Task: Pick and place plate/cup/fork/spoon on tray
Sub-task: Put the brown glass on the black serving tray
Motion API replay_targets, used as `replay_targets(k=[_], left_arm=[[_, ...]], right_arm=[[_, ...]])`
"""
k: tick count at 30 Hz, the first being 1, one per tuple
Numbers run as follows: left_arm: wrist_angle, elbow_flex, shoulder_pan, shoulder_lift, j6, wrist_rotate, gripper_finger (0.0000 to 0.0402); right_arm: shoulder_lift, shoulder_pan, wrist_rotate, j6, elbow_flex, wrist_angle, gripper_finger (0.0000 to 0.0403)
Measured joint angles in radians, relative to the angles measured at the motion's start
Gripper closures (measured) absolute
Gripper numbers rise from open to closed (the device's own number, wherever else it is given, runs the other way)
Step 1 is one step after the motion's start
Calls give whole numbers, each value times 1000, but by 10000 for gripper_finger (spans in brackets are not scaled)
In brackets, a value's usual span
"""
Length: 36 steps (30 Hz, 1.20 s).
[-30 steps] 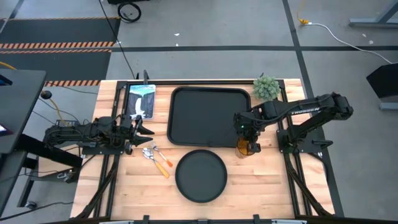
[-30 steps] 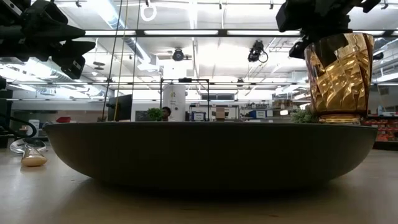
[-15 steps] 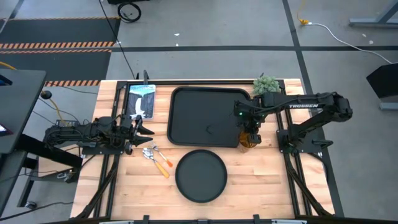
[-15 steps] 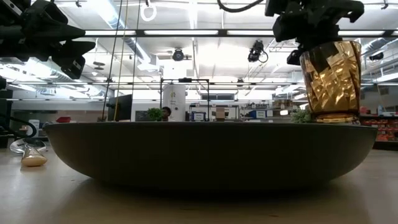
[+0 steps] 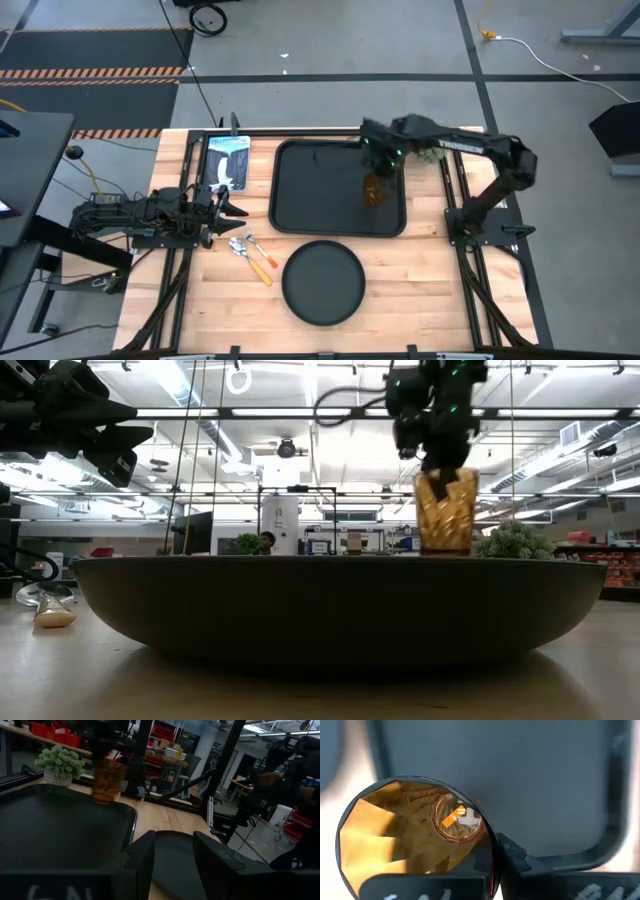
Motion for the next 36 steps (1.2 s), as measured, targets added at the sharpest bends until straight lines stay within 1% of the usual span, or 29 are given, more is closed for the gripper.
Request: replay_targets(k=[4,9,13,16,21,36], left_arm=[[0,0,0,0,0,0,260],[0,0,0,0,0,0,260],[0,0,0,0,0,0,260],[0,0,0,0,0,0,260],[0,0,0,0,0,0,260],[0,0,0,0,0,0,260]], right_arm=[[48,-112,10,-53,49,42,385],[58,-250,9,-96,56,94,385],[57,-344,-31,-93,56,101,385],[56,-389,-49,-78,56,106,385],[56,-415,-50,-70,56,110,385],[57,-418,-52,-63,56,170,385]])
